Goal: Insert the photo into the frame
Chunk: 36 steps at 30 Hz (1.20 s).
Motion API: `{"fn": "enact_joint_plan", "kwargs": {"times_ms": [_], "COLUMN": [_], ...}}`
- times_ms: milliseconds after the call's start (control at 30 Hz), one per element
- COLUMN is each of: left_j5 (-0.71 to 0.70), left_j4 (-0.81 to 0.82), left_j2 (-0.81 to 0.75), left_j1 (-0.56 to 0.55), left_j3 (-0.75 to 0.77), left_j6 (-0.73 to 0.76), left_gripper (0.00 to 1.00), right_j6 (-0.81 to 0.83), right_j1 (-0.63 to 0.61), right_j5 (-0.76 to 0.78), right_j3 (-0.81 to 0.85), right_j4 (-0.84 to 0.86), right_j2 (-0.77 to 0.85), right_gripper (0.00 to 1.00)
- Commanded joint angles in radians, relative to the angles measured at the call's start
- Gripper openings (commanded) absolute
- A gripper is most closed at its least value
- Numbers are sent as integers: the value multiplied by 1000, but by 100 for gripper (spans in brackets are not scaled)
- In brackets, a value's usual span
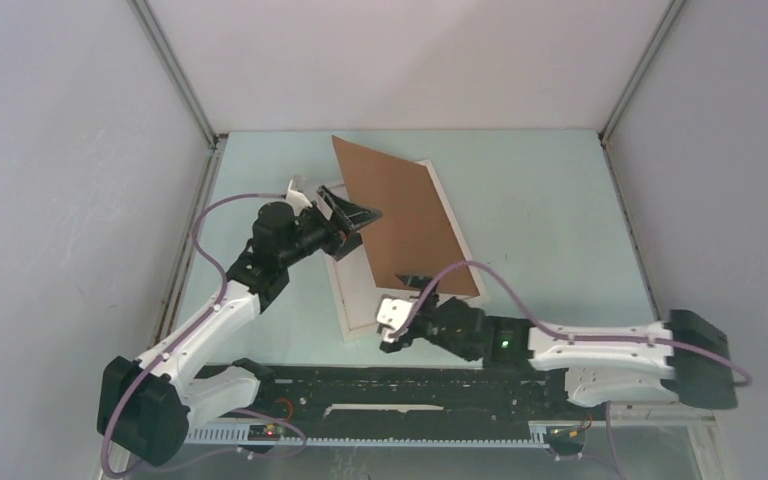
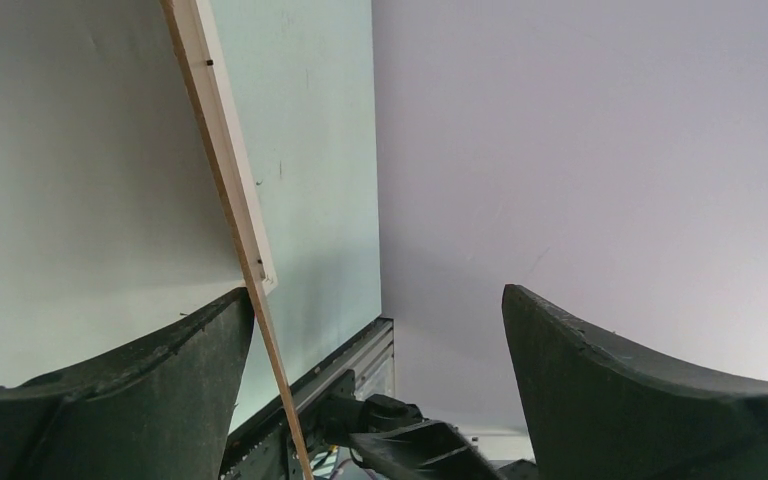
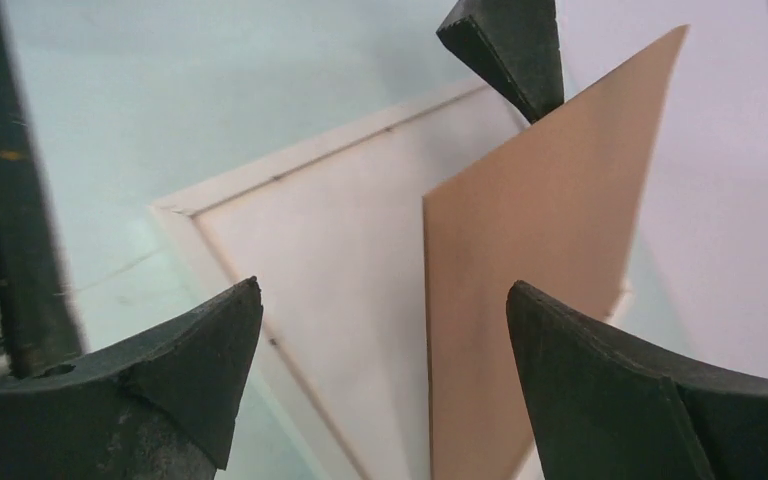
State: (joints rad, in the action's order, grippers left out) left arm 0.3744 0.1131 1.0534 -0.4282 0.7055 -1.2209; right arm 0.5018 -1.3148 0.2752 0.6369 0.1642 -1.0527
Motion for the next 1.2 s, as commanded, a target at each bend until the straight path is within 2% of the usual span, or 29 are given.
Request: {"fn": "enact_joint_plan", "kwargs": {"times_ms": [0,233,300,400,500,733,867,1033,1167], "left_j5": [30,32,31,33,34,27,24,7,-63], "left_j4": [33,22,21,20,20,6,-25,-142,-343], "left_j2": [3,-1,0,2,9,-4,-11,-66,-212], "left_j1": [-7,-8,-7,-7,-7,-7,-7,11,95], "left_j3": [79,83,83,84,86,90,96,121,133], "left_j6": [19,24,23,25,25,24,44,170,345], "left_gripper": [94,94,94,94,94,94,96,100,100], "right_j6": [238,364,367,330,309,383,344,260,132], "right_j1": [-67,-76,-76,-80,-80,-83,-78,-57,-36], "right_j5": [364,501,524,508,512,607,593,579,551], "right_j3": [-5,67,82,86,87,93,95,99,99], "right_j4": [395,499,499,461,472,641,631,559,468], "right_j2": [-181,-363,-385,-388,-407,-495,-487,-465,-410], "right_gripper": [98,88,73,64,43,24,0,0,0]}}
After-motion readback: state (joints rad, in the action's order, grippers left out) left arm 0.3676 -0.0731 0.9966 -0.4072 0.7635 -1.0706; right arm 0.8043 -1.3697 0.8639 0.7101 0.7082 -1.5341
